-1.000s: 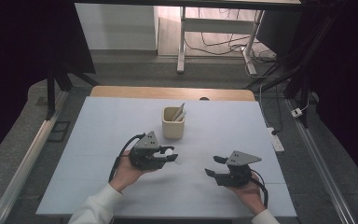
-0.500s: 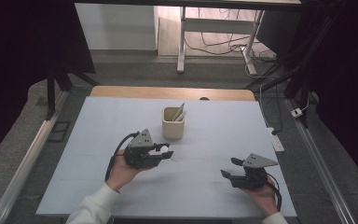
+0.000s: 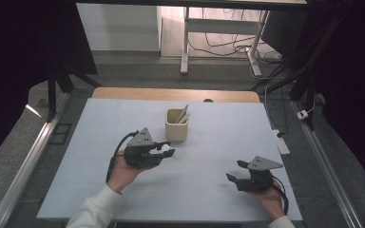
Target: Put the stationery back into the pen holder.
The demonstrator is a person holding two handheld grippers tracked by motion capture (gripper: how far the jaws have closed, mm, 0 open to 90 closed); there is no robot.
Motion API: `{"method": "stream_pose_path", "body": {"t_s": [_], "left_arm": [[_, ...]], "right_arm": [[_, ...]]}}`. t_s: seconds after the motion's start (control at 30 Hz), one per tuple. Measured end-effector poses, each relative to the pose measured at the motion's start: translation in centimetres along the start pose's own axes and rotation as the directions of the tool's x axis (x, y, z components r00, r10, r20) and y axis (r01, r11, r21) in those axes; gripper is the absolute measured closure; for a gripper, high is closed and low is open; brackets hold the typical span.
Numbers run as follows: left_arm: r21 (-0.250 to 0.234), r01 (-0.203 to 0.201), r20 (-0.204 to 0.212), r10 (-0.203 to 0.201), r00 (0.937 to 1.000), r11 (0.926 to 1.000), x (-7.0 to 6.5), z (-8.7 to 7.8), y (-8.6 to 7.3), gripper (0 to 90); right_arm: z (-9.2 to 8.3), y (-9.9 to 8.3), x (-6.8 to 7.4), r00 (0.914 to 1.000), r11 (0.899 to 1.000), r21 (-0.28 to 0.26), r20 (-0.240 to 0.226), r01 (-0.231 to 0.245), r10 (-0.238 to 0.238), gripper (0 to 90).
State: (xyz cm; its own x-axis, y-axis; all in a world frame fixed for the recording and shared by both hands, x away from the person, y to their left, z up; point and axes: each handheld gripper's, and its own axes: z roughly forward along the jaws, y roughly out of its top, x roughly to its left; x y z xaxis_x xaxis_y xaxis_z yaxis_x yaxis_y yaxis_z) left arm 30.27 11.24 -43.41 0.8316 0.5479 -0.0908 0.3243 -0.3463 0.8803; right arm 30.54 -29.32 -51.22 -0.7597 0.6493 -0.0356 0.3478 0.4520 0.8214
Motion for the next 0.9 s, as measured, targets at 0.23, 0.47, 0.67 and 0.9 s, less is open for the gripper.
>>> {"method": "stream_pose_path", "body": {"t_s": [0.23,0.47,0.67,0.9], "left_arm": [[-0.028,0.019,-0.021,-0.02,0.9996,0.9994,1.7,-0.9,1.2,65.5],[-0.039,0.029,-0.053,-0.031,0.9981,0.9988,3.1,-1.1,2.7,65.5],[-0.05,0.041,-0.074,-0.045,0.9963,0.9979,4.0,-1.1,3.6,65.5],[-0.044,0.047,-0.098,-0.051,0.9938,0.9979,4.9,-0.6,4.5,65.5]], "right_arm": [[0.0,-0.5,-0.5,1.0,1.0,0.002,0.006,-0.004,0.004,29.3],[-0.3,-0.7,-0.7,0.9999,1.0,-0.012,0.007,-0.01,0.01,29.3],[-0.1,-0.6,-0.6,0.9999,1.0,-0.011,0.012,0.0,0.0,29.4],[0.0,-0.6,-0.7,1.0,1.0,-0.01,-0.003,0.003,-0.003,29.5]]}}
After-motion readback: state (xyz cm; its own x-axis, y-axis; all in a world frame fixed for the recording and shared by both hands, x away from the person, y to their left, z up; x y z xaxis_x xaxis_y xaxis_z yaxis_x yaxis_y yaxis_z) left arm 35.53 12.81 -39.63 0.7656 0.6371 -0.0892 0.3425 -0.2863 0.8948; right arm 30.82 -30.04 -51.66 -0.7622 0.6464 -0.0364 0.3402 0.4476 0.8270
